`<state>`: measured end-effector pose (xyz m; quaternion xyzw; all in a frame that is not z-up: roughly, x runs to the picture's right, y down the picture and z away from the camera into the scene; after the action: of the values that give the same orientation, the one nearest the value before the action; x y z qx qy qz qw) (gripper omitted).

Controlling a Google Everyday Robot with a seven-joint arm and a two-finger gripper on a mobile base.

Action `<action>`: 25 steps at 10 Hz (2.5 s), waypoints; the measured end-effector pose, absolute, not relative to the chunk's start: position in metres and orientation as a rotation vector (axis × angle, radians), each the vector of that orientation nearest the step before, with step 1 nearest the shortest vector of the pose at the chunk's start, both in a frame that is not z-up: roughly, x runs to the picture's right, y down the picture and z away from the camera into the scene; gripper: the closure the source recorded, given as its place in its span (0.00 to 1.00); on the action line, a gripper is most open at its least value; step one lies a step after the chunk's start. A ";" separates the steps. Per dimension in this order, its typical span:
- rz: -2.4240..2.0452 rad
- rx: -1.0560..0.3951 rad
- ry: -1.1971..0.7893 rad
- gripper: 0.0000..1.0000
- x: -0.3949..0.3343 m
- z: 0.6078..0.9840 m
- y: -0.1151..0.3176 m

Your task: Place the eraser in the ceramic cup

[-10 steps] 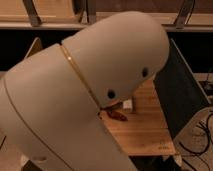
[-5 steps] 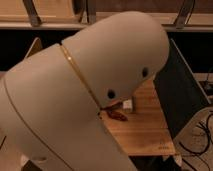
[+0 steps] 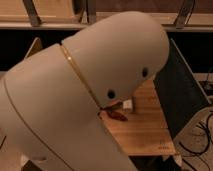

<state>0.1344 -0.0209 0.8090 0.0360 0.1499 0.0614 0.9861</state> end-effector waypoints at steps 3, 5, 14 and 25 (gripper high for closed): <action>0.123 0.072 0.301 0.20 0.134 0.809 -0.021; 0.123 0.072 0.301 0.20 0.134 0.809 -0.021; 0.049 0.018 0.229 0.20 0.111 0.811 0.005; 0.648 -0.080 0.034 0.20 0.091 0.778 0.031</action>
<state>0.0913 0.0312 0.7784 -0.0393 0.0165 0.3185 0.9470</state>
